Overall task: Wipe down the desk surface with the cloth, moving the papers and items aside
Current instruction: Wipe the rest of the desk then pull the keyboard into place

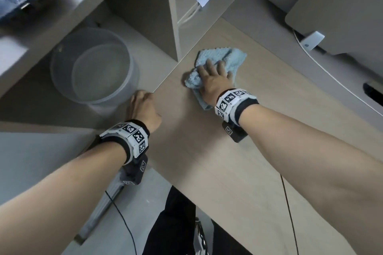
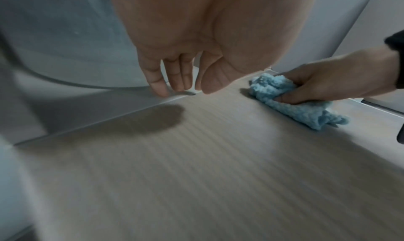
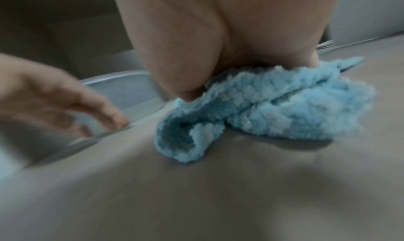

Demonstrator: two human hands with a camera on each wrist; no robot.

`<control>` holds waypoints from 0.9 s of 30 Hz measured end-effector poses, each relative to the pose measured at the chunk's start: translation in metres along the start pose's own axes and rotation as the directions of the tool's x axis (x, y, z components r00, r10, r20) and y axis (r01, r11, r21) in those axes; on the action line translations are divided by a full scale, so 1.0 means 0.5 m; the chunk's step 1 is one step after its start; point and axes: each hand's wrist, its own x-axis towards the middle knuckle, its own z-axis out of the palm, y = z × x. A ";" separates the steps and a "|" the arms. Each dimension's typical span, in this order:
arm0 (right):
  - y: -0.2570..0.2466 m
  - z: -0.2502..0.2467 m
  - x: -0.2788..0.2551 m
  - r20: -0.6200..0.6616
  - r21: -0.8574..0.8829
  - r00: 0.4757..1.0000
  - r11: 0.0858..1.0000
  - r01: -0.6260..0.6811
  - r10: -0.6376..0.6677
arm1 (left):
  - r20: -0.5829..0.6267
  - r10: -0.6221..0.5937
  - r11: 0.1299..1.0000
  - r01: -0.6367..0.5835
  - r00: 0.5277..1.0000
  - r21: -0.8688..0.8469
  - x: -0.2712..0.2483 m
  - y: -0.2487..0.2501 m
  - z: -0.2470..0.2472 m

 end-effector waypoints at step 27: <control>-0.136 0.143 -0.190 0.055 0.033 0.998 0.999 0.042 -0.044 | -0.040 0.051 0.994 -0.055 0.998 -0.099 -0.190 -0.220 0.079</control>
